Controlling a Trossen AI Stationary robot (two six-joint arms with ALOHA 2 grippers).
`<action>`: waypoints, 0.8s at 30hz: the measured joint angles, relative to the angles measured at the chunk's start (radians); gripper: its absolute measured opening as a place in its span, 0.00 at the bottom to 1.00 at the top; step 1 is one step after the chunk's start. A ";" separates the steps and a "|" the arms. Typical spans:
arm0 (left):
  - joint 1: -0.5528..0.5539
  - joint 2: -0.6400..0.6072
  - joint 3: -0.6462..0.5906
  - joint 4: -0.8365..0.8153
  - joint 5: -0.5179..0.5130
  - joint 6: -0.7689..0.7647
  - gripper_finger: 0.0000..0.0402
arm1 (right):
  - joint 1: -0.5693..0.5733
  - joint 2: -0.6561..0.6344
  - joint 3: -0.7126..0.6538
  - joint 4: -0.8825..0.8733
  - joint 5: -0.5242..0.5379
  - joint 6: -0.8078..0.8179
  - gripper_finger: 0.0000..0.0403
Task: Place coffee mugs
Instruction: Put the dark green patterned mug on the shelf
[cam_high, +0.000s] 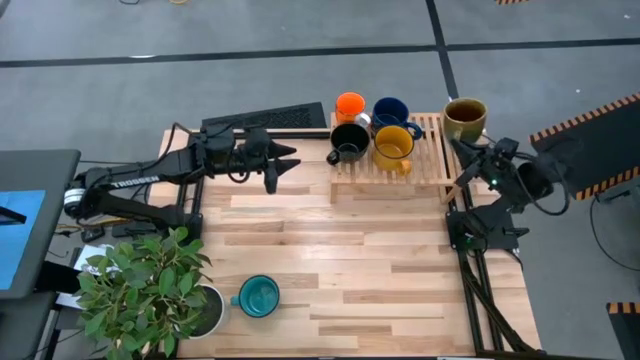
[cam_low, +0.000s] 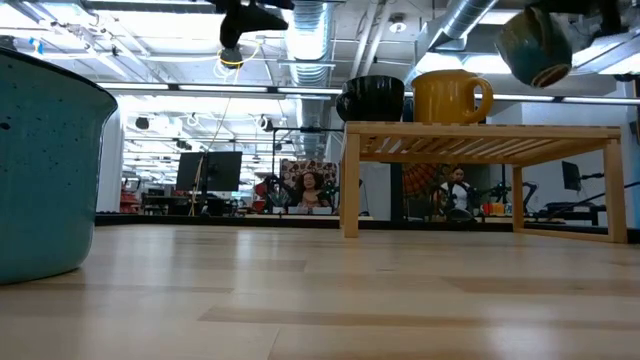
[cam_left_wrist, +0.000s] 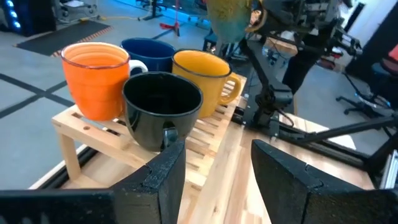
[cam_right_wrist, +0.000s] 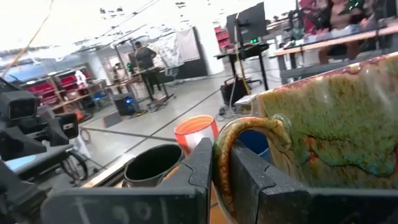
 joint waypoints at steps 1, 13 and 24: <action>0.011 0.000 0.000 -0.004 0.015 0.006 0.42 | -0.019 0.021 0.000 0.017 -0.010 -0.006 0.14; 0.138 0.000 0.000 -0.013 0.218 0.009 0.42 | -0.364 0.204 0.000 0.150 -0.315 0.070 0.14; 0.155 0.000 0.000 -0.012 0.226 0.045 0.42 | -0.718 0.278 0.074 -0.083 -0.640 0.275 0.14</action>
